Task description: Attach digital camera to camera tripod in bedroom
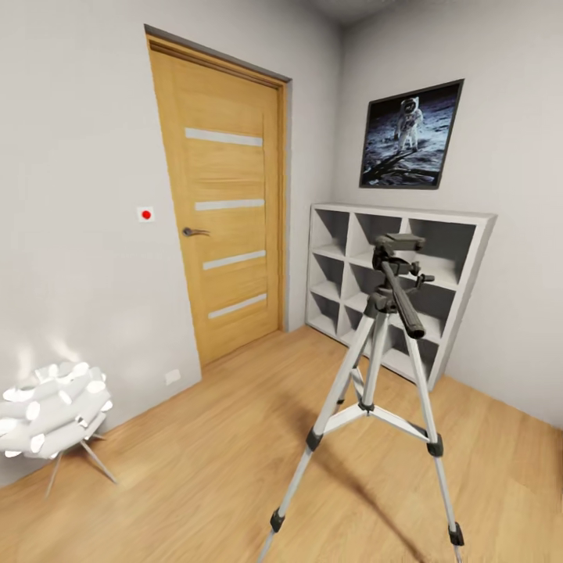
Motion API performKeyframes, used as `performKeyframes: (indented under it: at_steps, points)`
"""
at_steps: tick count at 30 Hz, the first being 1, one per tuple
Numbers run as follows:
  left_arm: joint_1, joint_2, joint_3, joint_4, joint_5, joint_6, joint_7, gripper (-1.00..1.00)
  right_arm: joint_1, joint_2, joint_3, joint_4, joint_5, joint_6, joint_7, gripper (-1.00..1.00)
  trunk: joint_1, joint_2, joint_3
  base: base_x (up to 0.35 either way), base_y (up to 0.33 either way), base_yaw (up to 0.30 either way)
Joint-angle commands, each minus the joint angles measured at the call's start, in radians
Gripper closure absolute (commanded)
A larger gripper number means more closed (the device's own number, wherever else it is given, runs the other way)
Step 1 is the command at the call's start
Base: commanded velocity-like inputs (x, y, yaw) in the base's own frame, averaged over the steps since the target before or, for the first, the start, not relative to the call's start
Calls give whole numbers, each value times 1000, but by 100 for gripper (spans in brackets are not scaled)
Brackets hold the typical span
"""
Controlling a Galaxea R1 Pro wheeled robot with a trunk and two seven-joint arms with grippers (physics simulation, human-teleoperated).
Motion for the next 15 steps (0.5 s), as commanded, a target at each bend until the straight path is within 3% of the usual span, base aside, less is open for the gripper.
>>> performKeyframes:
  at_steps: [1, 15]
  points:
    - [1, 0, 0, -2, 5, -1, 1, -100, 0, 0, 1, 0, 0, -2, -1, -100, 0, 0, -1, 0, 0, -285]
    - [1, 0, 1, -2, 6, -1, 2, -100, 0, -1, 1, 0, 2, -1, -1, -100, 0, 0, -1, 0, 0, -286]
